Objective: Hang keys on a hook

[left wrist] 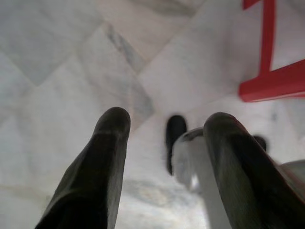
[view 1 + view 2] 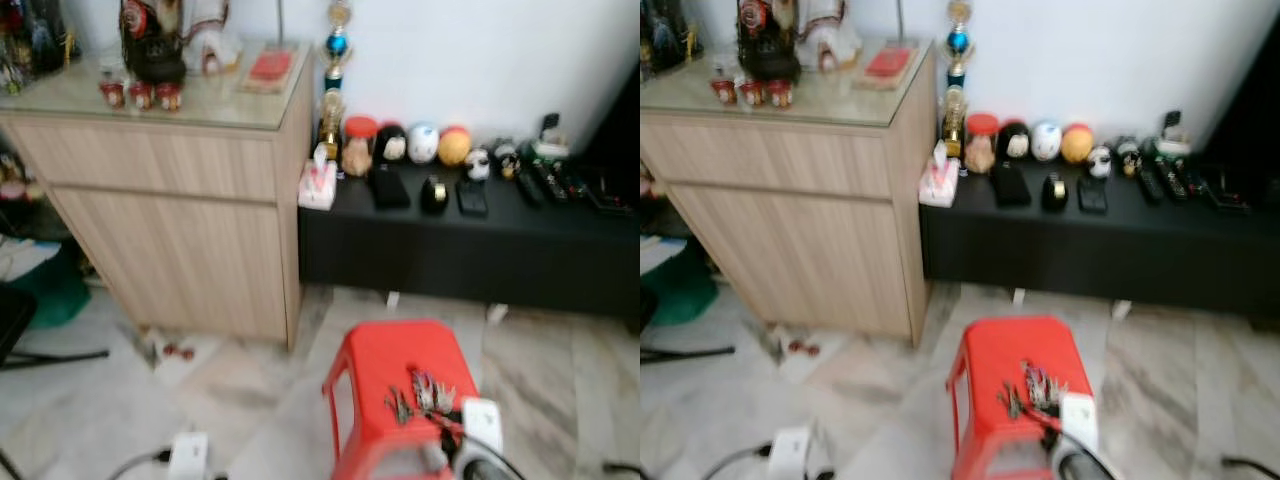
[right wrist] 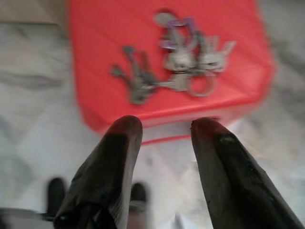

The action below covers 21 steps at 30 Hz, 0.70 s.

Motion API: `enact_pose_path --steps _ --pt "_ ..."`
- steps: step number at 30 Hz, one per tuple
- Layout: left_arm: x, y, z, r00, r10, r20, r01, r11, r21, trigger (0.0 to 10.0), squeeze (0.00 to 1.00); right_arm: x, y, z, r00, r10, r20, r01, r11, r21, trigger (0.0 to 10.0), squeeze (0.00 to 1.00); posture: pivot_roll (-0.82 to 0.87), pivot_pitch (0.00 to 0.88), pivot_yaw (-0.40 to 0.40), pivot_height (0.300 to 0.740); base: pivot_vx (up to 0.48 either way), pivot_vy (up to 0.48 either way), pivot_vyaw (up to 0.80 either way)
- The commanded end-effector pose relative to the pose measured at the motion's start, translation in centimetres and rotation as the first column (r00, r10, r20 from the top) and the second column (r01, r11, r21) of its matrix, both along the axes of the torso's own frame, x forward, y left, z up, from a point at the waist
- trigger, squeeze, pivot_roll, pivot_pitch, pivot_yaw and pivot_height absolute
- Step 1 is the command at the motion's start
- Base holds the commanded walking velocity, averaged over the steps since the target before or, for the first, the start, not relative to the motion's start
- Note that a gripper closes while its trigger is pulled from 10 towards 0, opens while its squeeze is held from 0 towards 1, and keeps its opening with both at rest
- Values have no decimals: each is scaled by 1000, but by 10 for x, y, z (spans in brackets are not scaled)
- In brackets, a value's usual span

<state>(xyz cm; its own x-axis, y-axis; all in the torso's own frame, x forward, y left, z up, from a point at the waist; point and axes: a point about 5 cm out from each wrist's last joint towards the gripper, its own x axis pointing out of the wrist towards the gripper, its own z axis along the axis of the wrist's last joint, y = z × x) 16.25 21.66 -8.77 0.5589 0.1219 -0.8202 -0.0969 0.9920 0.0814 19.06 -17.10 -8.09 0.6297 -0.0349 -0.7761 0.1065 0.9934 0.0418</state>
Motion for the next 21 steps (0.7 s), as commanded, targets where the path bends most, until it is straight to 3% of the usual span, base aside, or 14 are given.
enact_pose_path --steps 1,5,8,10,12,14,19,20,21 --pt "1 -6 -1 1000 -15 -4 15 1000 -11 10000 0 -8 -16 -3 999 -36 -22 35 999 -24 10000 0 -14 0 -41 740 0 0 0" --pt "2 -7 0 1000 4 20 -4 1000 -13 10000 0 -10 -20 -3 999 -33 -16 33 999 -23 10000 0 -14 0 -44 740 0 0 0" --pt "6 -4 3 993 90 75 -87 995 -41 10000 0 -7 -19 -1 1000 -16 11 16 1000 -14 10000 0 -24 0 -41 740 0 0 0" --pt "16 2 10 984 114 140 -108 993 -44 10000 0 -1 -17 3 999 26 42 -26 1000 -13 10000 0 -34 0 -40 740 0 0 0" --pt "23 4 15 978 101 182 -96 995 -35 10000 0 2 -16 5 997 44 64 -44 999 -10 10000 0 -35 0 -40 740 0 0 0" --pt "39 9 28 952 57 300 -56 998 -12 10000 0 11 -16 11 990 69 126 -68 998 -8 10000 0 -32 0 -43 740 0 0 0" --pt "45 12 35 935 42 353 -44 999 -2 10000 0 15 -17 15 984 80 160 -79 997 -15 10000 0 -28 0 -44 740 0 0 0" --pt "62 16 57 856 10 517 -19 1000 11 10000 0 28 -19 27 952 133 274 -119 991 -68 10000 0 -28 0 -41 740 0 0 0" --pt "67 17 65 825 0 565 -11 1000 17 10000 0 33 -21 32 939 144 312 -123 989 -86 10000 0 -28 0 -41 740 0 0 0"
